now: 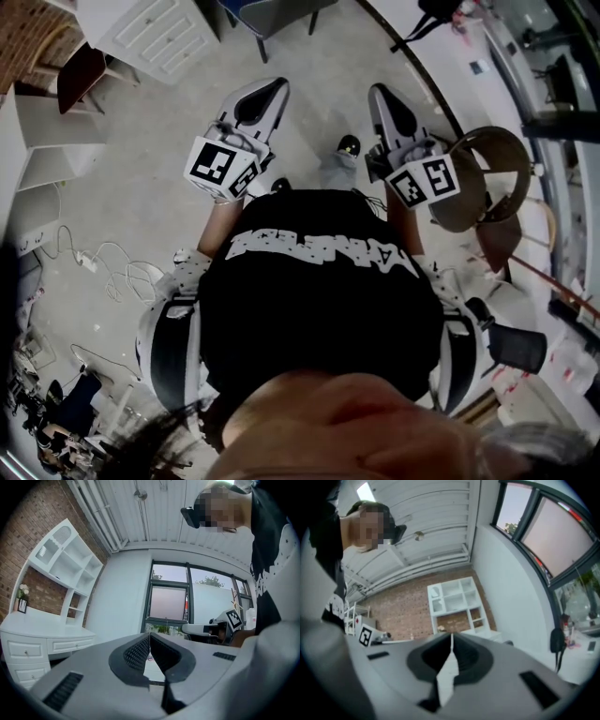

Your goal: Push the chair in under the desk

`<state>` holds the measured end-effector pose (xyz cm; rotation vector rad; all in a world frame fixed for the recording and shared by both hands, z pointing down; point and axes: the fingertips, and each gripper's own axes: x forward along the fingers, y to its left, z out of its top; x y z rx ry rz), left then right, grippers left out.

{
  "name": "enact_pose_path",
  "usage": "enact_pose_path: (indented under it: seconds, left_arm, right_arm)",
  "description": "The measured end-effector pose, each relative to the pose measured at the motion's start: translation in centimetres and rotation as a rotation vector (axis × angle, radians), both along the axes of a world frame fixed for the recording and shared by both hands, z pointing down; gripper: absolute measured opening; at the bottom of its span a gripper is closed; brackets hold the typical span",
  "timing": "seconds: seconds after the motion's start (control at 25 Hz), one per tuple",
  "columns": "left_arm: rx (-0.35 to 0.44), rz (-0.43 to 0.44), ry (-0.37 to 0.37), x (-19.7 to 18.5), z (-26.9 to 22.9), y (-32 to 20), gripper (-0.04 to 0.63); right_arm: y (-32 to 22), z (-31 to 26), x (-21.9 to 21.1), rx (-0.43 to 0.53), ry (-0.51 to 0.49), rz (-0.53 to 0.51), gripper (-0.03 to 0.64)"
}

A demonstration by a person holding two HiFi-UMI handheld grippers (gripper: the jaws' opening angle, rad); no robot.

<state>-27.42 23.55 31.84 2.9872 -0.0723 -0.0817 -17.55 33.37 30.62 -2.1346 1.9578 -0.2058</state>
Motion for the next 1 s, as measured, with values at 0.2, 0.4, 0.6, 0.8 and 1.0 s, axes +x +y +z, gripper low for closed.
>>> enact_pose_path:
  seconds: [0.2,0.4,0.6,0.8,1.0]
  left_arm:
    - [0.01,-0.027,-0.004,2.2,-0.8,-0.8,0.037]
    - [0.022,-0.04,-0.023,6.8,-0.2,-1.2,0.037]
    - [0.033,-0.082,-0.035,8.5,-0.2,-2.6,0.037]
    - [0.043,-0.121,-0.044,9.8,-0.4,-3.6,0.037]
    - [0.056,-0.157,-0.059,12.2,0.3,-4.5,0.037]
  right_arm:
    - [-1.1,-0.6,2.6,0.003,0.0,-0.028,0.031]
    - [-1.4,0.4,7.9,0.007,-0.017,-0.032,0.031]
    - [-2.6,0.6,10.1,0.016,-0.026,-0.058,0.031]
    - [-3.8,0.8,11.8,0.017,-0.031,-0.089,0.031]
    - [-4.8,1.3,14.7,0.017,-0.038,-0.116,0.031]
